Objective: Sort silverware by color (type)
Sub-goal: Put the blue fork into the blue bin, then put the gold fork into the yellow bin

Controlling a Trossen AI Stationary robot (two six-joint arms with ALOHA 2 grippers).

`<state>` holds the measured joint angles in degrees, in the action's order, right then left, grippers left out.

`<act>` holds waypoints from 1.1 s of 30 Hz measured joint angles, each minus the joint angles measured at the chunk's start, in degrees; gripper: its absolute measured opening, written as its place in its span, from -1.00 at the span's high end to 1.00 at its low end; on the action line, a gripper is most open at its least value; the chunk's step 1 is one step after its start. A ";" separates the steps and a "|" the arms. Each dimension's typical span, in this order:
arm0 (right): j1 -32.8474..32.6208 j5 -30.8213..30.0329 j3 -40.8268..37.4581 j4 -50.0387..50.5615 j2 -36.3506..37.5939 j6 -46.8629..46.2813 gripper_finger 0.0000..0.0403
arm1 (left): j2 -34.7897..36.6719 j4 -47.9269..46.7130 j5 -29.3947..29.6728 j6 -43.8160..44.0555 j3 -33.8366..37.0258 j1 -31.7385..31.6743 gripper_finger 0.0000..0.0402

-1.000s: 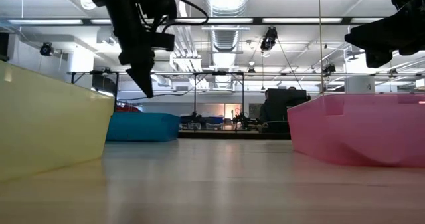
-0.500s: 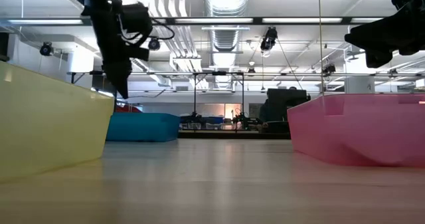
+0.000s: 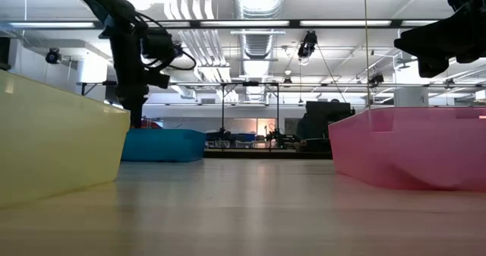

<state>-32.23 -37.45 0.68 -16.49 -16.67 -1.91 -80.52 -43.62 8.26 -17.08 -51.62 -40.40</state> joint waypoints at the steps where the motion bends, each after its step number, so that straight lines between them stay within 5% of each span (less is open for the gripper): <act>1: 0.01 -0.01 -0.02 -0.01 0.00 0.00 0.57 | -0.34 0.02 0.01 -0.34 0.00 0.00 1.00; 13: 0.01 -0.02 -0.02 0.00 0.00 0.00 0.57 | -0.93 2.12 -2.42 3.26 0.00 -0.01 0.96; 20: 0.01 -0.01 -0.02 -0.02 0.00 0.00 0.57 | -0.93 2.44 -2.85 5.60 0.00 -0.37 0.61; 24: 0.00 -0.02 -0.02 0.00 0.00 0.00 0.57 | -0.69 1.57 -9.15 6.04 0.00 0.44 0.44; 28: 0.01 0.00 -0.01 0.00 0.00 0.00 0.57 | 1.76 1.67 -16.55 11.33 -1.42 3.68 0.41; 33: 0.00 0.00 -0.02 0.00 0.00 0.00 0.57 | 5.38 -3.17 -17.87 19.86 -1.17 13.37 0.42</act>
<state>-32.23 -37.45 0.67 -16.49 -16.67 -1.91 -75.13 -46.79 -9.61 2.78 -52.78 -27.03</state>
